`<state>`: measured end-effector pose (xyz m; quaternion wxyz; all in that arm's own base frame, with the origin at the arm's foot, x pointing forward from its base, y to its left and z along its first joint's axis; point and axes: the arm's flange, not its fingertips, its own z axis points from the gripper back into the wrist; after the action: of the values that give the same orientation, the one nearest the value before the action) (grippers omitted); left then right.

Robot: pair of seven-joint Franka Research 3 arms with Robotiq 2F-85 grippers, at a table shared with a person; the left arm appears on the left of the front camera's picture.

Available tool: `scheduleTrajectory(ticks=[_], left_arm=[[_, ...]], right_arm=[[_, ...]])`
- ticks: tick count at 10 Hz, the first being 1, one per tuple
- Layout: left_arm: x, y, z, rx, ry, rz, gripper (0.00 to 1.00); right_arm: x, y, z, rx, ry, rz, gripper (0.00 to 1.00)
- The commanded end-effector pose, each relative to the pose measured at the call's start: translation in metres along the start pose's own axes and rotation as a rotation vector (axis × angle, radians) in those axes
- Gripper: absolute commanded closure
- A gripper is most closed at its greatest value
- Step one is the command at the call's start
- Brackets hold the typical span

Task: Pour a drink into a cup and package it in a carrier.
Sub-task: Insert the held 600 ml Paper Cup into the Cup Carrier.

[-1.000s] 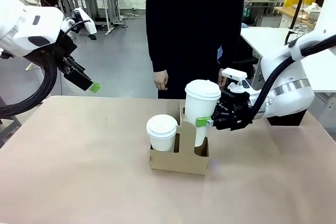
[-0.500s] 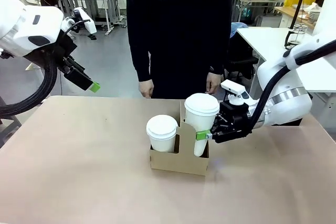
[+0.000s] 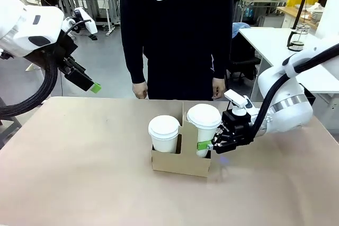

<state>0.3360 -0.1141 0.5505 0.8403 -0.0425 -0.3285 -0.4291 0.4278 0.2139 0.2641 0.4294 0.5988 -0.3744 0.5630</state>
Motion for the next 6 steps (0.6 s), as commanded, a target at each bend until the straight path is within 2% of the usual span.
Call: scheduleTrajectory(ticks=[1, 5, 6], left_arm=[[0.0012, -0.0012, 0.0017, 0.015, 0.005, 0.012, 0.00], [0.0012, -0.0012, 0.0017, 0.015, 0.005, 0.012, 0.00], [0.0012, -0.0012, 0.0017, 0.015, 0.005, 0.012, 0.00]], right_arm=[[-0.0080, 0.0031, -0.0025, 0.000, 0.018, 0.049, 0.19], [-0.0145, 0.0058, -0.0002, -0.029, 0.085, 0.035, 0.19], [-0.0150, 0.0075, 0.0011, -0.009, 0.100, 0.028, 0.00]])
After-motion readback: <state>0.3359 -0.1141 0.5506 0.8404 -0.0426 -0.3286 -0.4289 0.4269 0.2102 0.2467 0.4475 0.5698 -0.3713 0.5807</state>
